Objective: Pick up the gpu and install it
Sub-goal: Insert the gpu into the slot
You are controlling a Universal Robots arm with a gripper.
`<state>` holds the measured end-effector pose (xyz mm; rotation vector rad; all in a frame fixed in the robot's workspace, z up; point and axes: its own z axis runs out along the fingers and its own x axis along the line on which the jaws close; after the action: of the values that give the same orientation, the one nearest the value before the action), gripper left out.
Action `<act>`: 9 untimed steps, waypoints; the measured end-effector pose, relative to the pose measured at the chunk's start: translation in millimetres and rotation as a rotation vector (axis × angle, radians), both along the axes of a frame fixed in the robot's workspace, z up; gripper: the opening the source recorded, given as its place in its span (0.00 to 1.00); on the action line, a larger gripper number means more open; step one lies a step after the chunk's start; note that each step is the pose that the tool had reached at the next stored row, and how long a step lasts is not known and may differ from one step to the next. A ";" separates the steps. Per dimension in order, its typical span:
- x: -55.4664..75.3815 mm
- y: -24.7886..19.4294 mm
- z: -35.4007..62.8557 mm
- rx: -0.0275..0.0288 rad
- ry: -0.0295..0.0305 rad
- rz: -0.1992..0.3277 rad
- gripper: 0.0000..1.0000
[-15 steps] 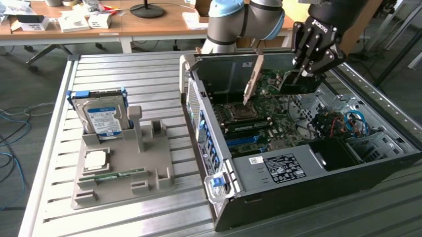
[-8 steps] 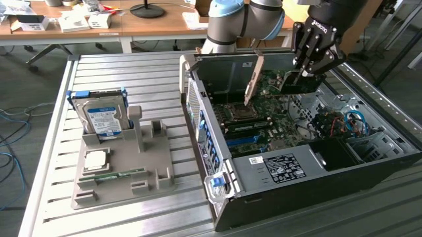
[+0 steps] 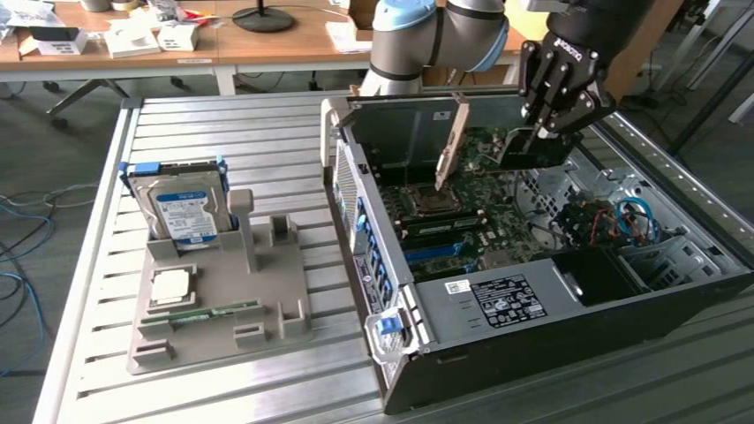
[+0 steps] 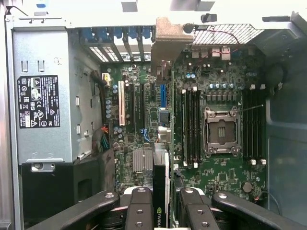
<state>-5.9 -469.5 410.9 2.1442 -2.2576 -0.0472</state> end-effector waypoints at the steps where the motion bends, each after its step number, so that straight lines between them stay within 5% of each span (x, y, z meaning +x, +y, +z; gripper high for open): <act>1: -0.1 0.0 -0.3 0.0003 -0.0010 0.002 0.26; 9: -0.8 0.0 -2.2 0.0046 -0.0055 0.013 0.26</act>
<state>-6.7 -469.5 408.7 2.1642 -2.2483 -0.0463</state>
